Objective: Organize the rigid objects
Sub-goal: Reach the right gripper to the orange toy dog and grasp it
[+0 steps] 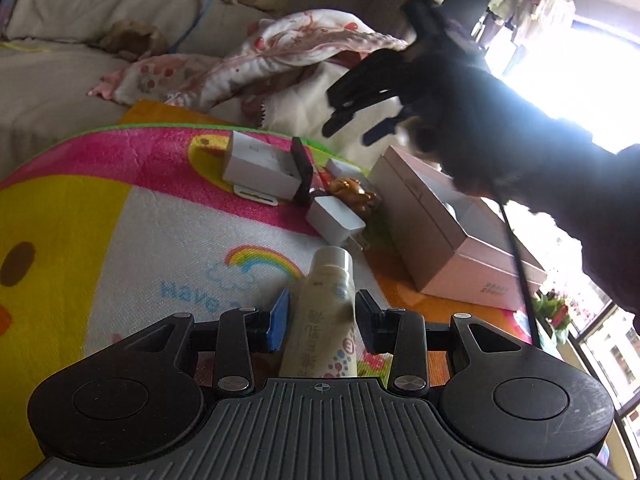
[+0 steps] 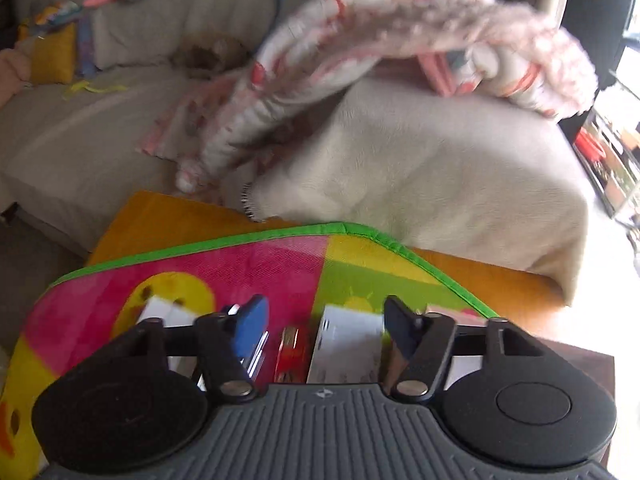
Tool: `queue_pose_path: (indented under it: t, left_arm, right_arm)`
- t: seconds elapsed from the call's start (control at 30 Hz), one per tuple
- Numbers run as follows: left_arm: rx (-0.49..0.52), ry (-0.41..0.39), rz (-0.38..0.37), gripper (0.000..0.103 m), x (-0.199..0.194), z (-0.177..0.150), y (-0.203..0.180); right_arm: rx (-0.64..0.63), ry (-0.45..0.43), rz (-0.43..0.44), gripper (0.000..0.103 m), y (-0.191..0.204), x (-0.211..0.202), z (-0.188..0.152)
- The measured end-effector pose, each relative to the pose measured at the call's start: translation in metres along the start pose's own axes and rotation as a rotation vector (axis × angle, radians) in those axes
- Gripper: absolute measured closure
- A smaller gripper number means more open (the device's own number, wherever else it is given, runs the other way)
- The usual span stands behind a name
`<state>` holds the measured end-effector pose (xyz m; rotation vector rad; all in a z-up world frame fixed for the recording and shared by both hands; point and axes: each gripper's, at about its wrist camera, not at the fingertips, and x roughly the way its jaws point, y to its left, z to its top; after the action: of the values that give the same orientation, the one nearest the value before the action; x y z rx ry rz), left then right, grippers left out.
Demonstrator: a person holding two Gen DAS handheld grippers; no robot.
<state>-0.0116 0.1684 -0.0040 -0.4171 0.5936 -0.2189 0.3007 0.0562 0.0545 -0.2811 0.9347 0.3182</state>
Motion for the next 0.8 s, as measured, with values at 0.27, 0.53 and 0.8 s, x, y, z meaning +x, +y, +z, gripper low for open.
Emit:
queue_pose_path:
  t: [0.27, 0.53, 0.8]
  left_arm:
    - [-0.039, -0.003, -0.024, 0.064, -0.001, 0.0, 0.006]
    - [-0.064, -0.024, -0.012, 0.064, -0.005, 0.001, 0.011]
    - [-0.065, -0.013, -0.009, 0.064, -0.002, 0.002, 0.012]
  right_arm:
    - [-0.06, 0.091, -0.103, 0.081, 0.011, 0.054, 0.017]
    - [-0.041, 0.176, -0.041, 0.085, 0.013, 0.035, -0.014]
    - [-0.158, 0.24, 0.108, 0.089, 0.027, -0.015, -0.071]
